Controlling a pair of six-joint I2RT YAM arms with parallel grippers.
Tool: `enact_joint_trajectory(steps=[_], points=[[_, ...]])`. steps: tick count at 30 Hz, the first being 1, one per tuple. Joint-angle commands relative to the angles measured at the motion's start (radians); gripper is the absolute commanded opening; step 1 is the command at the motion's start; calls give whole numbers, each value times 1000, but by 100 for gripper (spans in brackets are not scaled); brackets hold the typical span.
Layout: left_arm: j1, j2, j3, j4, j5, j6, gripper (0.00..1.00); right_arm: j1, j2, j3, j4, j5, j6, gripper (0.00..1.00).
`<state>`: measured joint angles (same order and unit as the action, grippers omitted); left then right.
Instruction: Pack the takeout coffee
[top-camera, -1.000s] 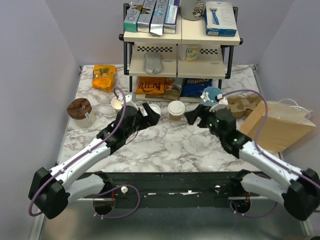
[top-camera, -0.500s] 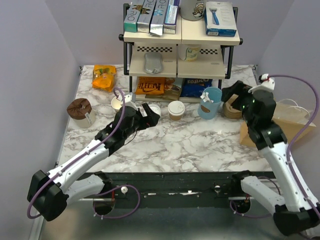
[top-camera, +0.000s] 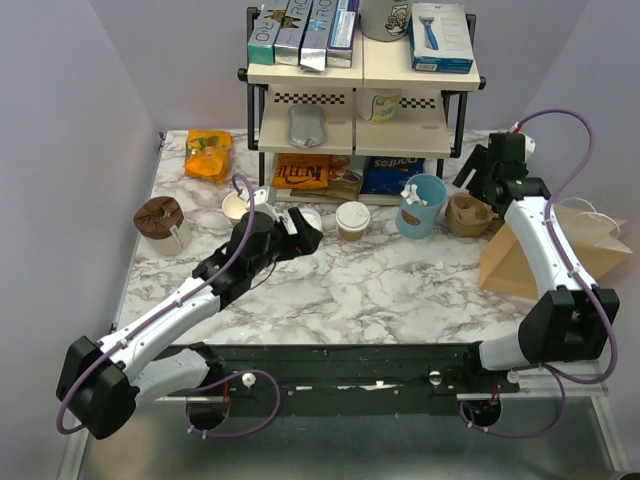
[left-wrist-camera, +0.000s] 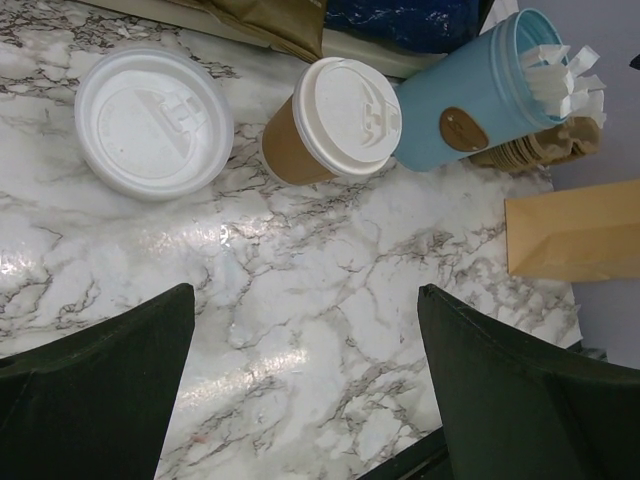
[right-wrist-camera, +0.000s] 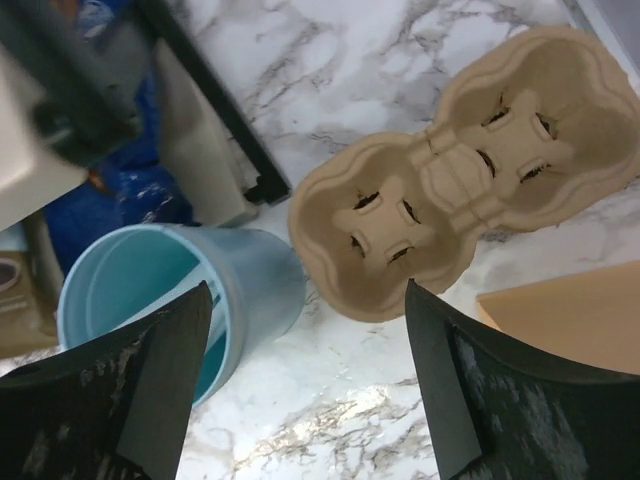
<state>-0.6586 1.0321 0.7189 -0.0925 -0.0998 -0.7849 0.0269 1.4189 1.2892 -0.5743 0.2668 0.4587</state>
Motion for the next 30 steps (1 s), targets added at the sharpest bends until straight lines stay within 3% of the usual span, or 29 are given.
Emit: enact_joint_trajectory(steps=[1, 10, 14, 20, 26, 30], points=[[-1, 25, 1, 23, 37, 12, 99, -44, 84, 13, -24, -86, -6, 84], [1, 51, -12, 60, 74, 3, 99, -56, 221, -8, 56, -164, -52, 78], [1, 63, -15, 77, 100, -4, 99, -62, 255, -11, 74, -221, -72, 70], [1, 65, -15, 77, 100, -5, 99, -62, 268, -40, 79, -172, -97, 69], [1, 66, -16, 80, 100, -7, 99, -62, 259, -62, 77, -137, -97, 54], [1, 66, -18, 86, 100, -7, 99, -62, 229, -79, 82, -129, -98, 51]])
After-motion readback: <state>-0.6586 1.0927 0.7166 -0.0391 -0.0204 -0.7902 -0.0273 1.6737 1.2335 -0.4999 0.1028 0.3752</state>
